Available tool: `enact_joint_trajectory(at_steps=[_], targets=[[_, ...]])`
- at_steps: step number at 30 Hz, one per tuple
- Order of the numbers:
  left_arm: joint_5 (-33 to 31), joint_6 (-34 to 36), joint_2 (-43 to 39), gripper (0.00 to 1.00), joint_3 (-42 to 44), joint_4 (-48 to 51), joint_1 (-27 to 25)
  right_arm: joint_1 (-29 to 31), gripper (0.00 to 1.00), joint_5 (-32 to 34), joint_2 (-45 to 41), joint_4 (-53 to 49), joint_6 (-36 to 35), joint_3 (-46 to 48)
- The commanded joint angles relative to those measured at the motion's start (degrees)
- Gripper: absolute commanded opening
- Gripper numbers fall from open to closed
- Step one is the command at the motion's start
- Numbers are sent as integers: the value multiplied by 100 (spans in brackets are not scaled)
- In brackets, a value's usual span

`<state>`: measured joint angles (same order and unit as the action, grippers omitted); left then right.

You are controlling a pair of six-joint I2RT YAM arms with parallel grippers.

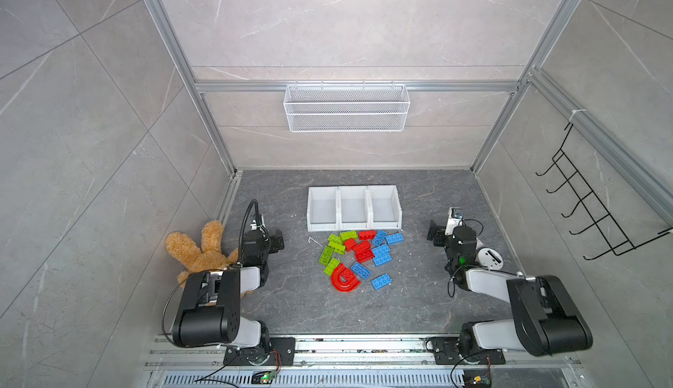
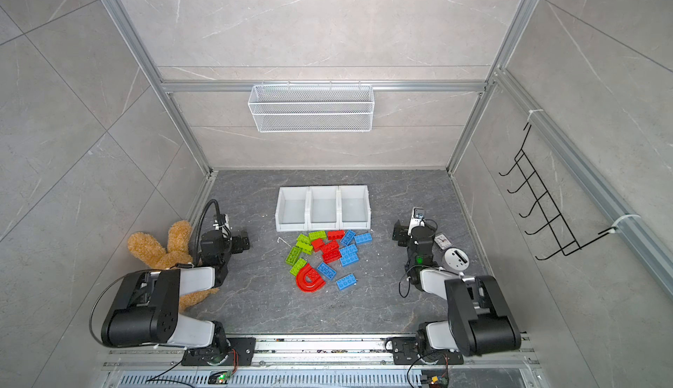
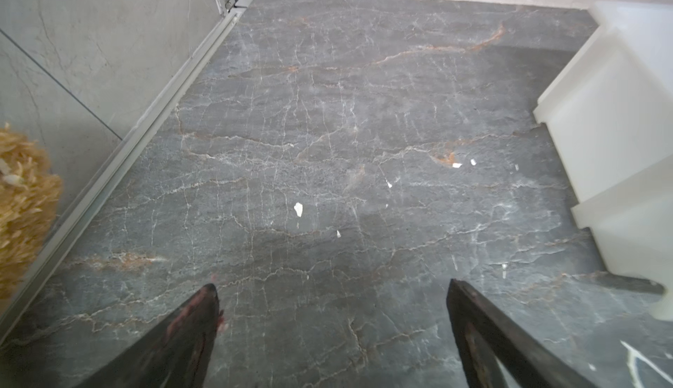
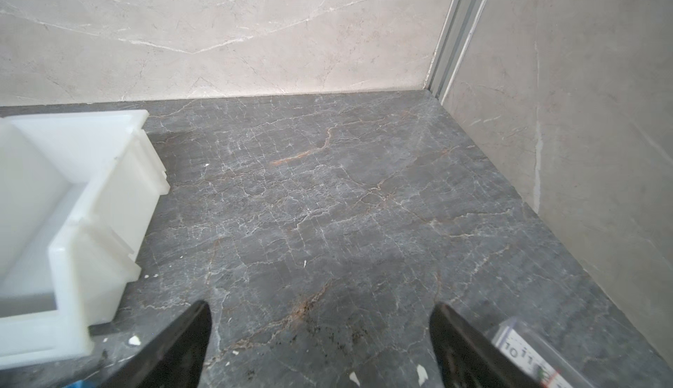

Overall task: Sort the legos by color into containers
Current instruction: 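Raise both arms from rest toward the brick pile, then close the right gripper on a blue brick while the left arm holds still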

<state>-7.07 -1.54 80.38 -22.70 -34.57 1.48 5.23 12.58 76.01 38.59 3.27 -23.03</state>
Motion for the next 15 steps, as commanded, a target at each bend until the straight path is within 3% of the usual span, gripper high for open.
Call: enact_joint_trajectory(at_steps=[1, 4, 7, 12, 15], targets=[[207, -602, -726, 99, -808, 1655, -53, 48, 87, -517, -673, -2103, 602, -844], [787, -1223, -1158, 99, -1242, 2631, -266, 295, 74, -1349, -666, -4087, 1129, -1739], [989, -1863, -1378, 99, -1284, 2794, -873, 1010, 72, -1240, -589, -5052, 1402, -2019], [485, -1124, -1652, 100, -850, 2166, -2601, 2004, 74, -1115, -319, -5627, 1757, -2164], [416, -1084, -1740, 100, -375, 1528, -2887, 2565, 74, -1090, -61, -5783, 1872, -2249]])
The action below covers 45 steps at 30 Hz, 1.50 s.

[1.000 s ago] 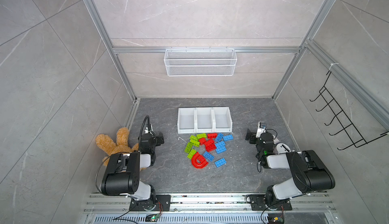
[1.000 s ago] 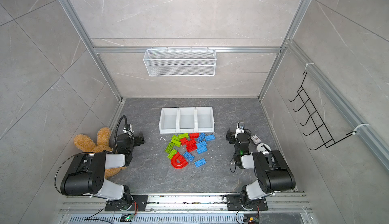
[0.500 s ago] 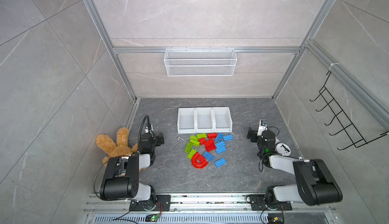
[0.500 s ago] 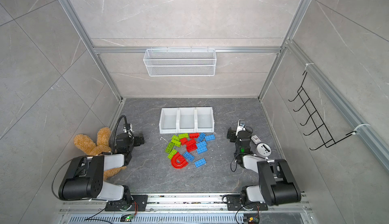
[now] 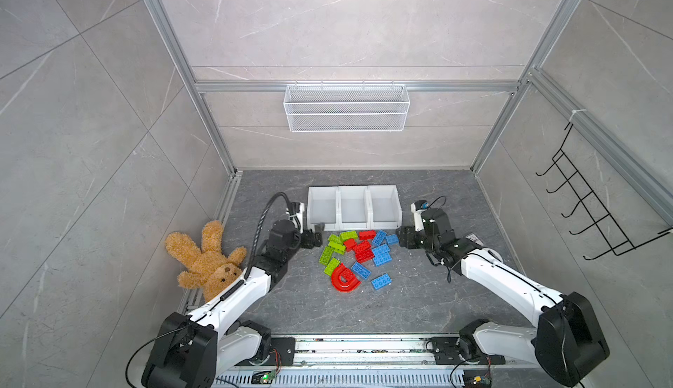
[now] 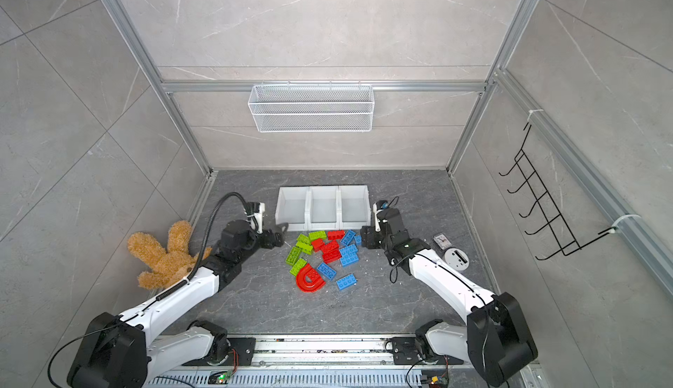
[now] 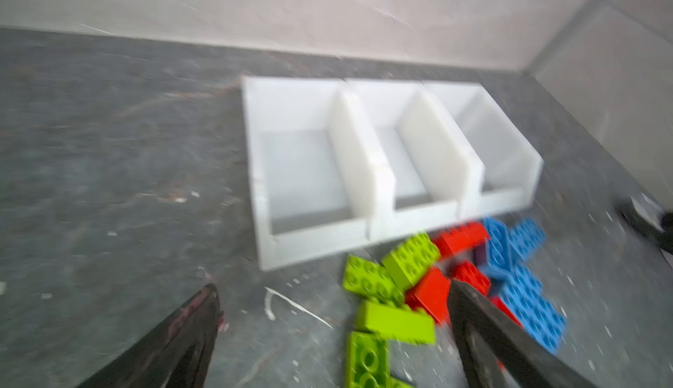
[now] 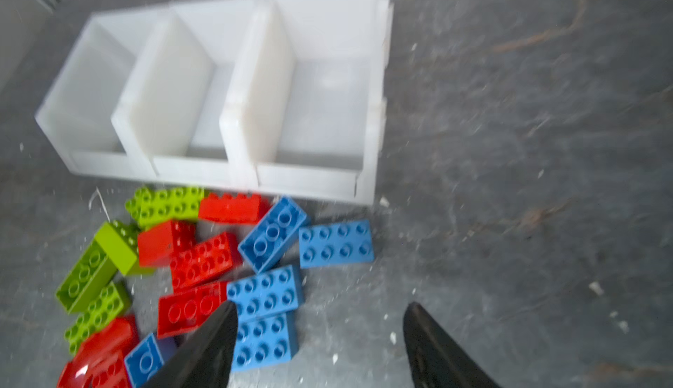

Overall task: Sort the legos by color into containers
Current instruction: 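Close the right gripper on a blue brick while the left arm holds still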

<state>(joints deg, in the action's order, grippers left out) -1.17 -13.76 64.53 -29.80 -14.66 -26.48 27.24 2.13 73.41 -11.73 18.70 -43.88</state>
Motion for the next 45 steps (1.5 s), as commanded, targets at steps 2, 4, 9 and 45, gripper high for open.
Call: enact_joint_trajectory(at_steps=[2, 4, 9, 45], targets=[[-128, 192, -212, 100, 610, -817, -93, 719, 75, 2, 315, -873, 429, -174], [-287, 176, -314, 100, 584, -638, -86, 1110, 76, 99, 442, -1017, 455, -186], [-557, 163, -463, 100, 599, -511, -85, 1995, 77, 142, 865, -1397, 367, -342], [-928, 119, -496, 99, 583, -357, -85, 2656, 71, 790, 1878, -1693, 582, -596]])
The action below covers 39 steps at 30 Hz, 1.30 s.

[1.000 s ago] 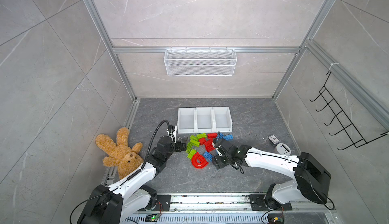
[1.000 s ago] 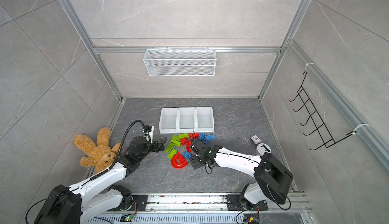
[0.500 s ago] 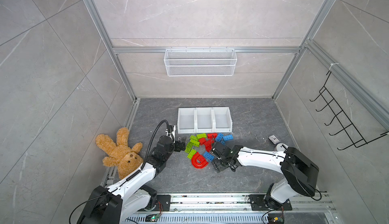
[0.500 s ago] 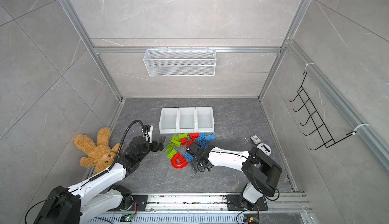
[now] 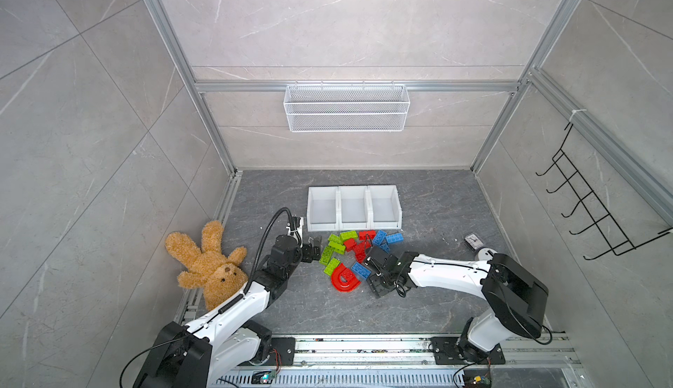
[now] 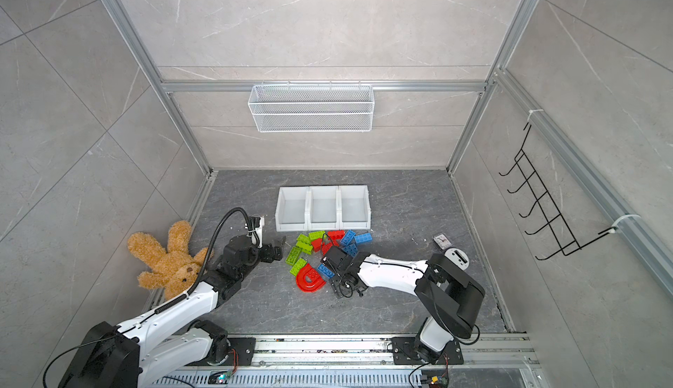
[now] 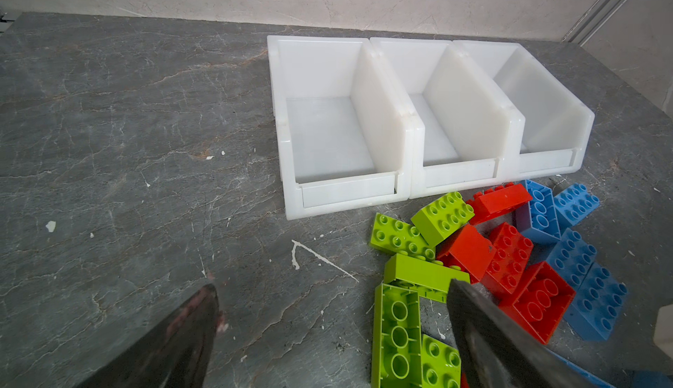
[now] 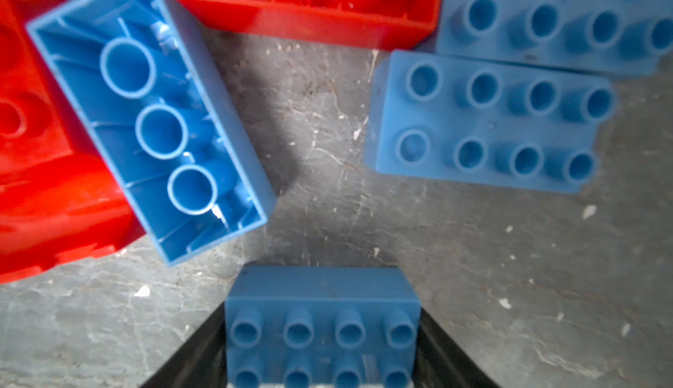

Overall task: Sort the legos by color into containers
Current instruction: 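Close the right gripper on a blue brick while the left arm holds still, then lift the blue brick and carry it to the compartment farthest from the left arm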

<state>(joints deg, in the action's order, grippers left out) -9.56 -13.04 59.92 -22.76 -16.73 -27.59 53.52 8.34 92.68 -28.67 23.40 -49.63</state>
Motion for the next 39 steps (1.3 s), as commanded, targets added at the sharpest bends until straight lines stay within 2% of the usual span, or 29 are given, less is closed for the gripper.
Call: enact_joint_trajectory(at_steps=[1, 3, 6, 9, 15, 25, 32, 39], targets=[[-75, 46, -35, 99, -120, -146, 28, 34, 70, 170, -112, 23, 112, -12], [-79, 29, -37, 99, -114, -148, 28, 27, 62, 263, -287, 27, 112, -6], [-108, 21, -28, 99, -119, -163, 26, -74, 57, 442, -558, -83, 15, -66], [-117, 25, -46, 99, -109, -164, 27, -292, 57, 542, -758, -217, -169, -252], [12, 11, -118, 99, -82, -173, 26, -870, 56, 331, -765, -75, -652, -614], [216, 82, -239, 99, -18, -164, 27, -2046, 56, -173, 127, 858, -1306, -1576], [297, 56, -268, 99, -30, -129, 23, -2524, 56, -655, 863, 1254, -1304, -2174], [225, 91, -371, 99, 6, -108, 22, -2752, 56, -698, 1250, 1352, -1256, -2448]])
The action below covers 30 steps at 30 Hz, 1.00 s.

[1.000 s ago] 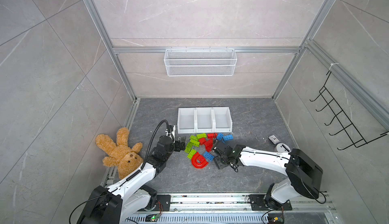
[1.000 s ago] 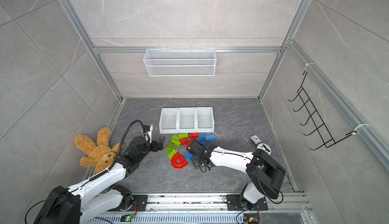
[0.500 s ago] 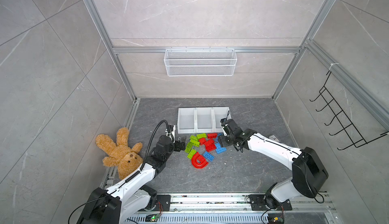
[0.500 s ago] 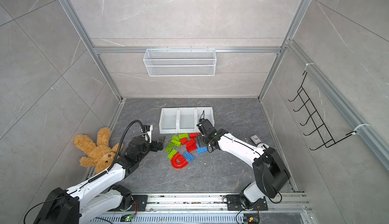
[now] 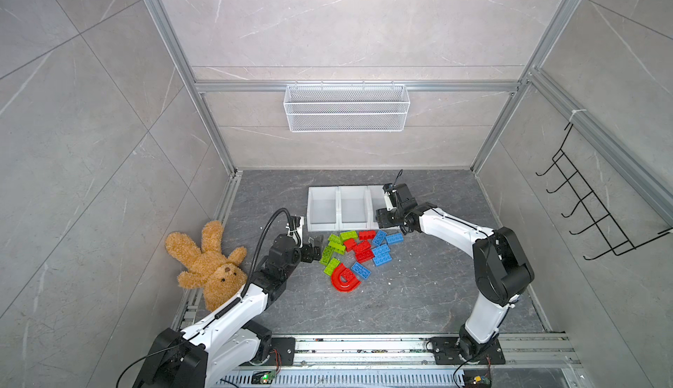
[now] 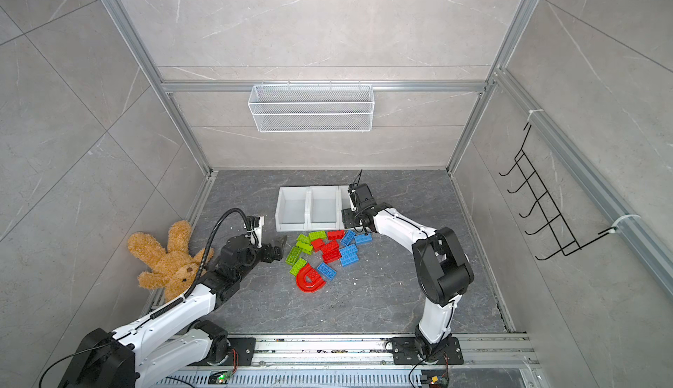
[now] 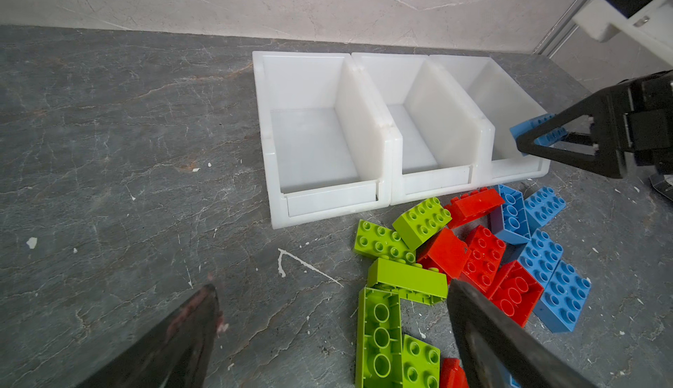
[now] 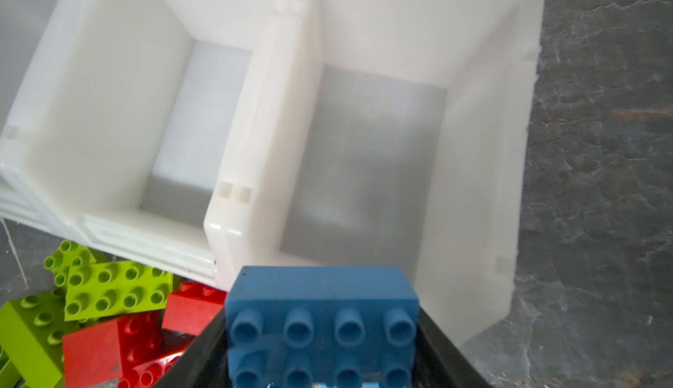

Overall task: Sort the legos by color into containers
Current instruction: 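Lift the blue brick and carry it to the compartment farthest from the left arm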

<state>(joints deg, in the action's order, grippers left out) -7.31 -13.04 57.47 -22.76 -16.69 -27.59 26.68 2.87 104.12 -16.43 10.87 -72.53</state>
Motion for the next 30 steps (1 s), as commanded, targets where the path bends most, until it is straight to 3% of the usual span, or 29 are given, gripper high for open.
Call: enact_joint_trajectory(at_steps=[1, 16, 23, 30], targets=[[-1, 83, -131, 100, 11, -115, 23, -103, 57, -181, 121, 188, 23, -147], [-10, 93, -43, 100, -6, -133, 27, -168, 63, -347, 777, 97, 18, -613], [-8, 94, -21, 99, -10, -142, 26, -169, 73, -319, 821, 34, 45, -648], [-19, 107, -17, 99, -9, -142, 31, -172, 78, -339, 389, -142, -38, -577]])
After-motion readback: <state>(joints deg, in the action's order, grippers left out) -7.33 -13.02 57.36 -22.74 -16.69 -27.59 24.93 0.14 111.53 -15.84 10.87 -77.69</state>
